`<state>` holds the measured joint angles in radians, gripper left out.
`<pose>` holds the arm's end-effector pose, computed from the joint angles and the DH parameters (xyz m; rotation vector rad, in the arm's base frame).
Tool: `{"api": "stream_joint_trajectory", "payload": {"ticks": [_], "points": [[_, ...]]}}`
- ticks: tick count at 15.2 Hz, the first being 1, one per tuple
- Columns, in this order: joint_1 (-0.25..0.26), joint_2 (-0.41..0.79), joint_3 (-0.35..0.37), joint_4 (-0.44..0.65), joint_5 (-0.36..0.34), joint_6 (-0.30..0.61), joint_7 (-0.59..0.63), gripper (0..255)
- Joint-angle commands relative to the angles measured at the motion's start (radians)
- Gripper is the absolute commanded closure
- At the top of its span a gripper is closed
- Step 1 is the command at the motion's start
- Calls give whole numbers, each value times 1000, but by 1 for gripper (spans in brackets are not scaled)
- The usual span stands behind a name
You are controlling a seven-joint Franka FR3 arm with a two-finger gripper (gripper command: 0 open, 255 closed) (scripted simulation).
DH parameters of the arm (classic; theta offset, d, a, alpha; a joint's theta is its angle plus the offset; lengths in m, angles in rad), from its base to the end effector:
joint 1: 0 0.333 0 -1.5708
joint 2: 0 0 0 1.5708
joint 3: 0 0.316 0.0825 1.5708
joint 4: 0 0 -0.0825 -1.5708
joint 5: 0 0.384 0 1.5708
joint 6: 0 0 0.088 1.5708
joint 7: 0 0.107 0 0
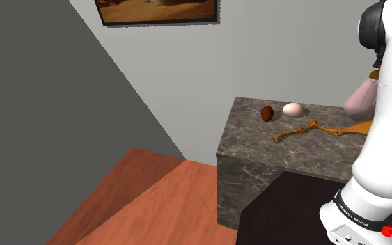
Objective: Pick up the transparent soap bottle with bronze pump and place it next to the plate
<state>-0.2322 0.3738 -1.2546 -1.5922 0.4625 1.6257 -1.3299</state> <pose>0.1833 -0.5756 0.5301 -3.0306 0.2962 -0.1395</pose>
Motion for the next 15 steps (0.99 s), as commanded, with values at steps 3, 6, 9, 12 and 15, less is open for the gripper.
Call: {"api": "stream_joint_trajectory", "payload": {"ticks": [3,6,9,12,15], "points": [[2,11,8,-46,13,48,-14,255],[6,17,13,-82,22,84,-24,255],[7,26,20,-116,32,119,-35,255],[6,33,26,-138,41,142,-43,255],[6,33,26,-137,41,142,-43,255]]}}
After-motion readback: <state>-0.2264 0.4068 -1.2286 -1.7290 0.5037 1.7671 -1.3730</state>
